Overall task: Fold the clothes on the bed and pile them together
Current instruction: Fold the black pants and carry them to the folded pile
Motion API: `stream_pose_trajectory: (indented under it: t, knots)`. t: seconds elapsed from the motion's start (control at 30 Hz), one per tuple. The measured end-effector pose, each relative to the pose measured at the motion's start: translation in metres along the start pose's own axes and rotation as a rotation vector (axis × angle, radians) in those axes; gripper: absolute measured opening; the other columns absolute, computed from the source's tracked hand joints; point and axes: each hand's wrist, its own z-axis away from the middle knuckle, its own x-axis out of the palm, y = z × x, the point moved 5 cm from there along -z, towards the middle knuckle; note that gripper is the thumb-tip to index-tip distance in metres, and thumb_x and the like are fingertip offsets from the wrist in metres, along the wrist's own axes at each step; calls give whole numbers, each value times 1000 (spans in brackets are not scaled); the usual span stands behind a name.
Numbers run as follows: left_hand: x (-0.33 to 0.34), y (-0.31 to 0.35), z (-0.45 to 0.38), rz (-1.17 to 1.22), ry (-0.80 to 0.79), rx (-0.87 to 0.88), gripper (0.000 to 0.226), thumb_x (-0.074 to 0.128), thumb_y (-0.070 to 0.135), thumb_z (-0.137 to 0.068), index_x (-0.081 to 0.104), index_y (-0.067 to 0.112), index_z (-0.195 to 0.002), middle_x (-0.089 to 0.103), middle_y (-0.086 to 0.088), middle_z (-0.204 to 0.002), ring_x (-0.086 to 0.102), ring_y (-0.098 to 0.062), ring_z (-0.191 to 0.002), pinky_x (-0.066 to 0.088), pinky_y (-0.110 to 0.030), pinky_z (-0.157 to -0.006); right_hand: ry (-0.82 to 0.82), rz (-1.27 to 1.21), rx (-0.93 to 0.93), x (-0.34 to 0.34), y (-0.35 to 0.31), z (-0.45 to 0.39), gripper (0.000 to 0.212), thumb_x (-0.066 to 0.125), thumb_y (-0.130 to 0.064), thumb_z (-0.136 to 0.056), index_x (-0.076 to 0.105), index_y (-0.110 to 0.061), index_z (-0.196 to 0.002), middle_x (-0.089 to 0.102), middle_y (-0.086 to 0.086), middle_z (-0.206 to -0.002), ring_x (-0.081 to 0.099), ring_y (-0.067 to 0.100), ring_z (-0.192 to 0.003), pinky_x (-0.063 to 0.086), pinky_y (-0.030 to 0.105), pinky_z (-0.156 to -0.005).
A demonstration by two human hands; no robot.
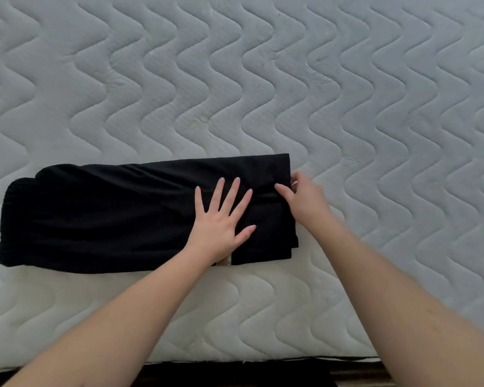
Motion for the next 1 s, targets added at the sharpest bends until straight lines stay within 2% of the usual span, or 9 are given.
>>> stream_pose_trajectory:
  t: [0.17, 0.3, 0.37, 0.47, 0.53, 0.7, 0.83, 0.93, 1.0]
  knots:
    - [-13, 47, -28, 50, -55, -19, 70, 14, 66, -96, 11, 31, -157, 2, -5, -165, -1, -27, -152, 0, -63, -116, 110, -107, 29, -43, 34, 1, 23, 64, -42, -90, 57, -21, -97, 63, -8, -82, 60, 9, -76, 42, 25, -61]
    - [-50, 65, -62, 153, 184, 10, 50, 32, 46, -101, 54, 17, -136, 44, -13, -148, 35, -30, -141, 24, -49, -112, 77, -214, 141, -54, 73, 17, 16, 53, -33, -98, 59, -20, -92, 68, -6, -74, 66, 7, -67, 54, 36, -77]
    - [-62, 66, -82, 171, 261, 99, 40, 46, 35, -100, 55, 17, -135, 47, -13, -145, 38, -31, -139, 26, -45, -110, 6, -166, 207, -46, 92, 33, 18, 53, -36, -97, 60, -20, -90, 70, -5, -75, 68, 14, -75, 54, 40, -83]
    - [-69, 68, -120, 178, 83, 126, 53, 53, 33, -99, 37, 27, -149, 35, -8, -152, 30, -29, -142, 21, -44, -113, -81, -81, 249, -29, 106, 55, 19, 60, -39, -92, 63, -20, -88, 68, -3, -79, 66, 19, -80, 53, 37, -80]
    - [-74, 66, -149, 229, -70, 58, 62, 58, 40, -95, 31, 32, -150, 39, -4, -148, 36, -28, -136, 24, -45, -112, -100, -78, 259, -22, 108, 64, 12, 65, -31, -90, 62, -19, -89, 67, 0, -83, 65, 21, -84, 53, 36, -79]
    - [-86, 60, -188, 247, -365, 80, 51, 75, 42, -81, 52, 28, -125, 58, 1, -121, 53, -23, -116, 41, -44, -99, -86, 7, 228, -23, 106, 72, 11, 63, -26, -91, 55, -21, -84, 65, 2, -86, 61, 24, -83, 48, 34, -74]
    - [-86, 58, -192, 326, -370, 92, 28, 68, 32, -89, 59, 21, -113, 64, -1, -114, 58, -24, -108, 45, -43, -96, -1, -63, 199, -26, 116, 88, 10, 62, -24, -92, 55, -19, -89, 67, 4, -85, 61, 25, -81, 48, 37, -73]
    - [-82, 56, -192, 375, -353, 81, 25, 61, 30, -94, 57, 21, -117, 64, -3, -117, 57, -25, -110, 43, -45, -98, 120, -139, 162, -21, 118, 102, 12, 62, -23, -93, 53, -16, -97, 64, 1, -82, 59, 23, -76, 47, 37, -67]
    - [-83, 59, -190, 348, -330, 158, 33, 60, 29, -95, 51, 29, -127, 59, -1, -124, 55, -25, -115, 41, -47, -101, 181, -182, 146, -16, 117, 108, 14, 61, -22, -93, 48, -20, -99, 60, -3, -78, 57, 19, -71, 45, 37, -63]
